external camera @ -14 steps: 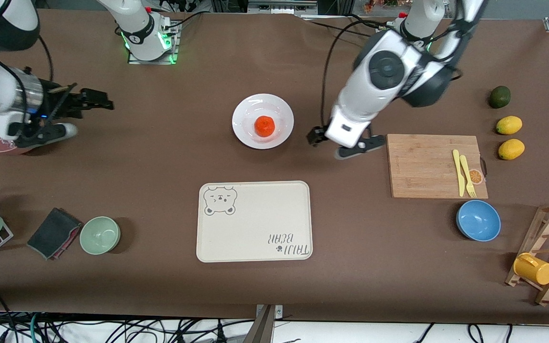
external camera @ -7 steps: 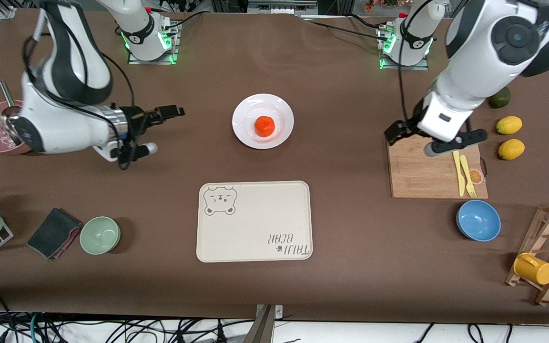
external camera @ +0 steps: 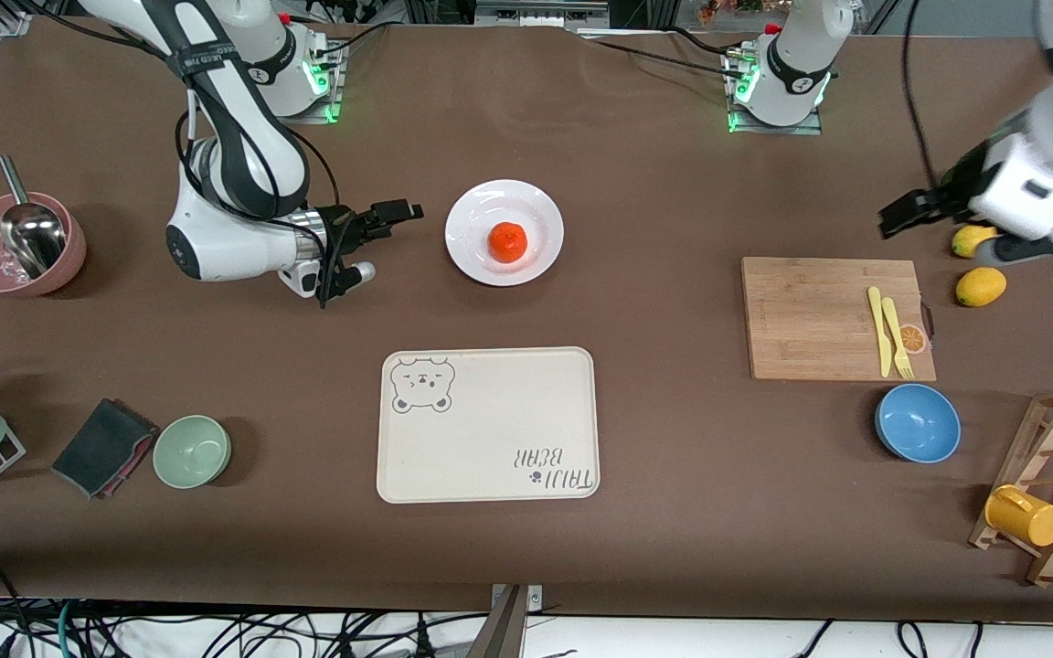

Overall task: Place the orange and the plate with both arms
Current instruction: 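Grasp the white plate rim with the right gripper while the left gripper withdraws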

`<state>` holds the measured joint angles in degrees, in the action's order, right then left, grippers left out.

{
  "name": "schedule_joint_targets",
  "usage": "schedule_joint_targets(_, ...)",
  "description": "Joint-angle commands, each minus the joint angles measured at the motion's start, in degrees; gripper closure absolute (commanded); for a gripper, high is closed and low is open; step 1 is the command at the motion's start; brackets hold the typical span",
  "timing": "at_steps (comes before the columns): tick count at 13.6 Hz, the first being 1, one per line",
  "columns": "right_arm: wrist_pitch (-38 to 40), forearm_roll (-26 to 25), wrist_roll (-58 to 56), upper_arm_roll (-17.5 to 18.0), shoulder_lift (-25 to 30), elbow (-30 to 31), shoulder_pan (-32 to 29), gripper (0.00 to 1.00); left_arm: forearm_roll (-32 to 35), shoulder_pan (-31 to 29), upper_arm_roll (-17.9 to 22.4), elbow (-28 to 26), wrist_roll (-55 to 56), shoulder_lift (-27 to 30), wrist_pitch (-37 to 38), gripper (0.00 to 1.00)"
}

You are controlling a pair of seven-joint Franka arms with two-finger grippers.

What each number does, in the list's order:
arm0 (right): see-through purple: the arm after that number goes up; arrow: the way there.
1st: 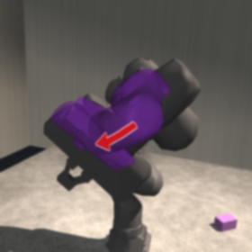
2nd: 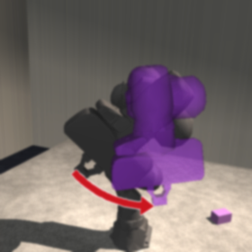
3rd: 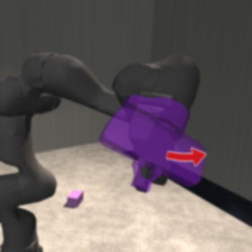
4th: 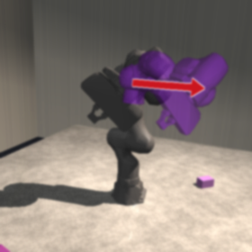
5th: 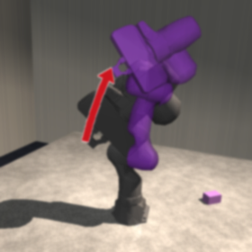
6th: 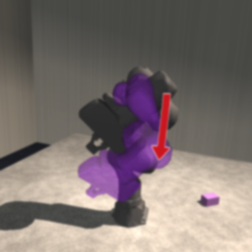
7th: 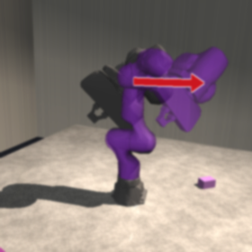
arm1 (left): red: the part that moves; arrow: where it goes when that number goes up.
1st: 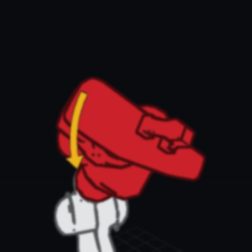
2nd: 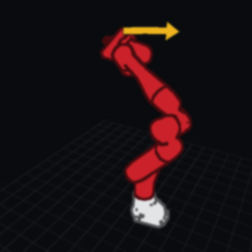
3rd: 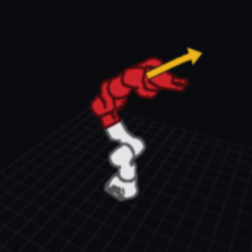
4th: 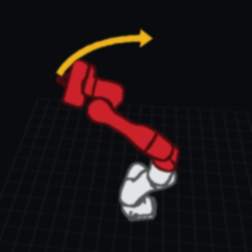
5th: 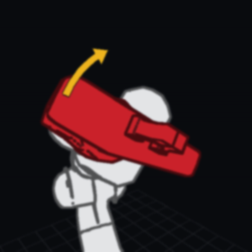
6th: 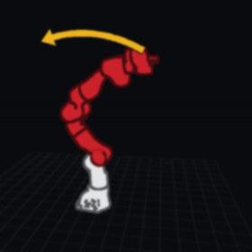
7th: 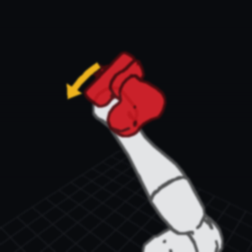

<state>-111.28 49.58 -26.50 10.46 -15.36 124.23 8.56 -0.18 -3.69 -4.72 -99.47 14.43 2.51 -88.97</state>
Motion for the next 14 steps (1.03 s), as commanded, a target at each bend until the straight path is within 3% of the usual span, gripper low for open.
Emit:
schedule_joint_targets(1,-4.4,5.0,-7.9,0.9,-1.0,3.2,-0.4,0.0,0.7,0.0,2.6,2.2,-5.6,0.1,2.4,0.0)
schedule_joint_targets(3,-10.7,9.8,-15.2,3.5,-5.3,3.6,-0.4,0.0,0.6,0.1,2.7,2.3,-5.8,0.1,2.2,0.0)
schedule_joint_targets(7,-12.3,29.1,-33.2,5.1,-13.7,3.6,-0.4,0.0,0.8,0.8,1.3,2.3,-4.6,0.2,2.4,0.0)
schedule_joint_targets(8,-12.6,29.9,-34.1,5.3,-14.4,3.6,0.2,0.0,0.8,0.1,-0.2,2.3,-5.2,0.2,2.6,0.0)
schedule_joint_targets(10,-13.4,30.7,-34.4,5.4,-15.7,3.4,1.3,0.01,0.4,0.1,0.7,3.9,-6.5,-0.7,2.6,0.0)
schedule_joint_targets(12,-13.3,32.3,-34.4,5.4,-15.8,3.4,1.5,0.15,0.4,-0.2,1.5,8.5,-9.9,-3.8,2.7,0.0)
schedule_joint_targets(14,-13.2,32.8,-34.3,5.4,-16.2,3.4,2.2,0.45,0.4,-0.1,2.0,9.1,-10.8,-3.8,3.9,0.0)
